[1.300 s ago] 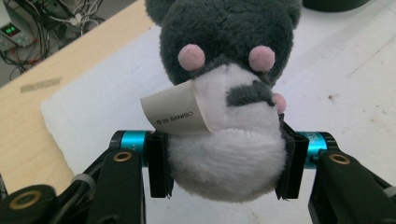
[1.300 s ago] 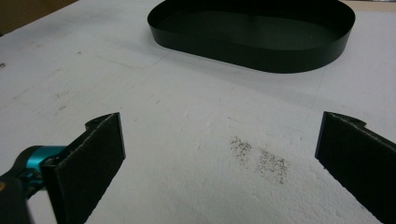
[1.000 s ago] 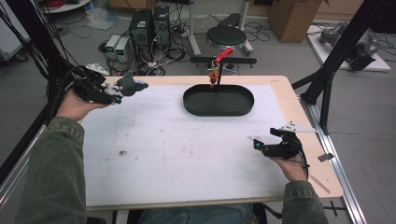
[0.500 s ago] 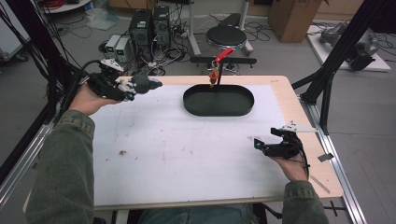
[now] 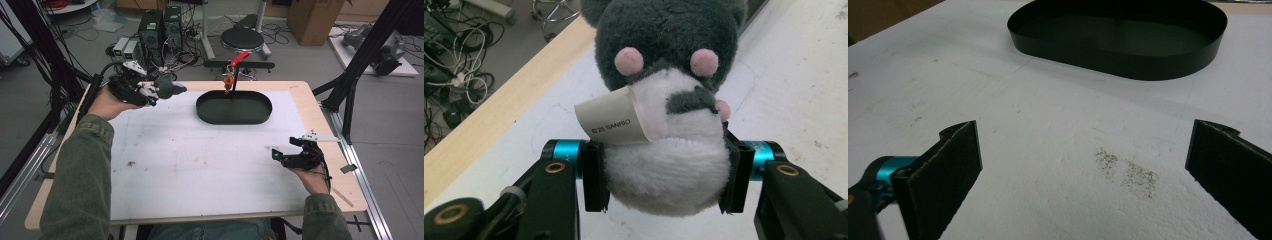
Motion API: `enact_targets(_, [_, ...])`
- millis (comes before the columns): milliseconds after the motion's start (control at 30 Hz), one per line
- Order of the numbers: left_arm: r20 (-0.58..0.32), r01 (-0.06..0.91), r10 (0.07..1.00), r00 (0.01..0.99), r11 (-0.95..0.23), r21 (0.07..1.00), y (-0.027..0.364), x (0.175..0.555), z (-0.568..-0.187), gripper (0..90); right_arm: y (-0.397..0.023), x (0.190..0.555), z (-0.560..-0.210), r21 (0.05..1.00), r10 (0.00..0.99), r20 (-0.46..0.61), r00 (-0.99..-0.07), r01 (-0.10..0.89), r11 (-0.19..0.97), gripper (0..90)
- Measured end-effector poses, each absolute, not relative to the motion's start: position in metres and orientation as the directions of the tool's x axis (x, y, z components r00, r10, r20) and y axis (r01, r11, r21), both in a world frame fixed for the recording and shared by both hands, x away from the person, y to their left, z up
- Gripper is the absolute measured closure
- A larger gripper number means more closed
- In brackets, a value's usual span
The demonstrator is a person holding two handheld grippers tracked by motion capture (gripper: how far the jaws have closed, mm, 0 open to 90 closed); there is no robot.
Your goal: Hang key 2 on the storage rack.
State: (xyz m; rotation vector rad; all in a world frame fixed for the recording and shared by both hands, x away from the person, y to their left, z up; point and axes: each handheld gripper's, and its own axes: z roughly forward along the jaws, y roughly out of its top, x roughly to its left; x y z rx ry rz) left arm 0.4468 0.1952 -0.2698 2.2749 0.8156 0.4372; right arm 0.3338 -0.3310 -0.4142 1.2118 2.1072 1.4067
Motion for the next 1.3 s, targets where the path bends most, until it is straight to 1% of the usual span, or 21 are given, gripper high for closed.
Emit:
enact_targets(233, [0.068,0.419,0.639,0.766,-0.577,0.701,0.171,0.454,-0.271,50.6,-0.332,0.334,-0.414,0.873,0.795,0.178,-0.58,0.466,0.145,0.5])
enact_targets(400, [0.077,0.418,0.616,0.784,-0.615,0.668,0.144,0.462,-0.277,50.5,-0.33,0.335,-0.415,0.87,0.791,0.176,-0.586,0.469,0.154,0.5])
enact_targets(467, [0.079,0.416,0.616,0.784,-0.615,0.67,0.137,0.465,-0.277,50.4,-0.33,0.335,-0.415,0.87,0.79,0.177,-0.588,0.469,0.154,0.5])
enact_targets(600, [0.082,0.398,0.616,0.784,-0.599,0.695,0.129,0.47,-0.277,50.0,-0.331,0.334,-0.415,0.871,0.789,0.179,-0.587,0.467,0.15,0.5])
enact_targets(733, [0.082,0.409,0.638,0.765,-0.581,0.704,0.125,0.475,-0.278,50.1,-0.332,0.334,-0.416,0.867,0.789,0.177,-0.589,0.472,0.158,0.5])
enact_targets(867, [0.046,0.43,0.674,0.737,-0.521,0.737,0.12,0.48,-0.283,50.2,-0.333,0.335,-0.417,0.868,0.791,0.173,-0.586,0.471,0.159,0.5])
enact_targets(933, [0.022,0.436,0.675,0.737,-0.501,0.748,0.114,0.485,-0.286,50.2,-0.333,0.335,-0.417,0.867,0.791,0.176,-0.586,0.472,0.157,0.5])
enact_targets(1033, [-0.054,0.478,0.681,0.731,-0.453,0.752,0.11,0.49,-0.287,50.1,-0.334,0.334,-0.416,0.868,0.791,0.178,-0.585,0.472,0.154,0.5])
enact_targets(1200, [-0.093,0.494,0.703,0.705,-0.393,0.776,0.114,0.494,-0.28,50.1,-0.335,0.334,-0.416,0.87,0.794,0.177,-0.582,0.469,0.15,0.5])
enact_targets(1300, [-0.106,0.52,0.722,0.684,-0.38,0.765,0.119,0.497,-0.278,50.2,-0.336,0.332,-0.416,0.869,0.793,0.181,-0.581,0.472,0.148,0.5])
